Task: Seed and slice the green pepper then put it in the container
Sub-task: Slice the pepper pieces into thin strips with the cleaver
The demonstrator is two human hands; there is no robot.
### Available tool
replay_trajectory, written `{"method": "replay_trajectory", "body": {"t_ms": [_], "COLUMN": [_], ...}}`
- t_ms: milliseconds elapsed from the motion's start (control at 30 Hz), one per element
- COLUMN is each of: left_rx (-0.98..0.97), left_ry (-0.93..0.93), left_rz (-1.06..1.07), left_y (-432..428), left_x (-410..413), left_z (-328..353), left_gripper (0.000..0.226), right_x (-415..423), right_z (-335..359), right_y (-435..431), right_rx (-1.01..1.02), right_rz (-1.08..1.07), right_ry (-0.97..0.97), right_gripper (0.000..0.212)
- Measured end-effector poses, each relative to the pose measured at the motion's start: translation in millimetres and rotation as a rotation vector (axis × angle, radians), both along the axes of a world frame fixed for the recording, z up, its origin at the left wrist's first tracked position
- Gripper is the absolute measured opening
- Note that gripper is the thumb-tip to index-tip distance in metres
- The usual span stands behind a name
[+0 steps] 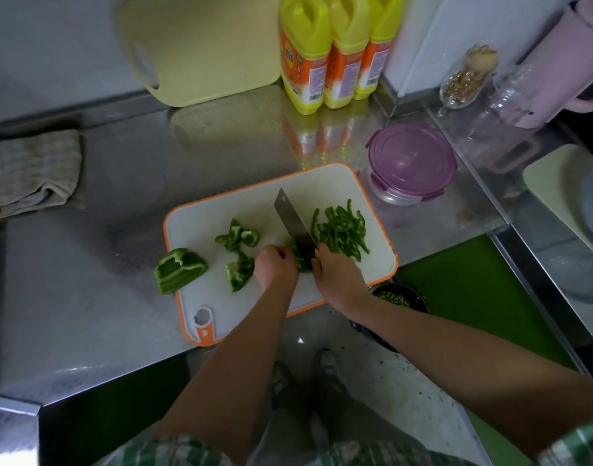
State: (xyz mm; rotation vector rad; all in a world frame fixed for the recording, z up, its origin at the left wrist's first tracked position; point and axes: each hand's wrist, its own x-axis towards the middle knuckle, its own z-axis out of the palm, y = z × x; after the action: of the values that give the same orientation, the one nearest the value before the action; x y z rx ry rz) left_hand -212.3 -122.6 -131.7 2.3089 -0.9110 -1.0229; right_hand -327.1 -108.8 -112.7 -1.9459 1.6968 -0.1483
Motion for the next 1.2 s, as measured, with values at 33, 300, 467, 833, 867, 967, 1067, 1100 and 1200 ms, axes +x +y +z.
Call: {"method": "replay_trajectory", "body": {"t_ms": [33,300,467,833,867,967,1067,1100,1200], "left_rx": [0.000,-0.017,0.017,0.025,0.023,0.019,0.028,0.030,0.035], "left_ry": [0.000,0.039,0.054,0.103,0.105,0.113,0.124,0.132,0.147], "left_rz": [0.003,-0.005,0.017,0.074,0.075,0.089,0.096,0.100,0.092], "left_y": [-0.7,0.5,0.5,-0.6,-0.9,-0.9,-2.0,-2.7,-3.7], "left_x": [1.3,4.2,-0.5,-1.8,-1.5,-0.8,-0.7,-0.4,0.6], "left_z": [-0.4,1.5,5.0,2.4,1.8,1.0,0.8,1.0,1.3], "left_gripper": [0.024,0.019,0.017,0.015,0.015,0.016,0.013,0.015,0.014], "right_x": [0.8,-10.0,-10.6,-9.6,-9.0,-5.8,-3.2,-2.0,4.3], "right_z": [0.1,6.4,8.3,4.9,5.1,4.4,3.9,2.8,-0.8], "right_y": [-1.8,-16.2,-9.8,1.5,1.6,-0.4,-3.0,-3.8,-5.9], "right_rx": [-0.014,-0.078,-0.087,-0.016,-0.011,0.020,0.051,0.054,0.061], "right_rz": [0.010,-0.022,0.040,0.039,0.043,0.047,0.033,0.028,0.017], "right_ry": [0.010,-0.080,-0.100,-0.044,-0.038,-0.017,-0.008,-0.005,0.033], "right_gripper": [0.019,0.018,0.020,0.014,0.014,0.014,0.015,0.014,0.012]}}
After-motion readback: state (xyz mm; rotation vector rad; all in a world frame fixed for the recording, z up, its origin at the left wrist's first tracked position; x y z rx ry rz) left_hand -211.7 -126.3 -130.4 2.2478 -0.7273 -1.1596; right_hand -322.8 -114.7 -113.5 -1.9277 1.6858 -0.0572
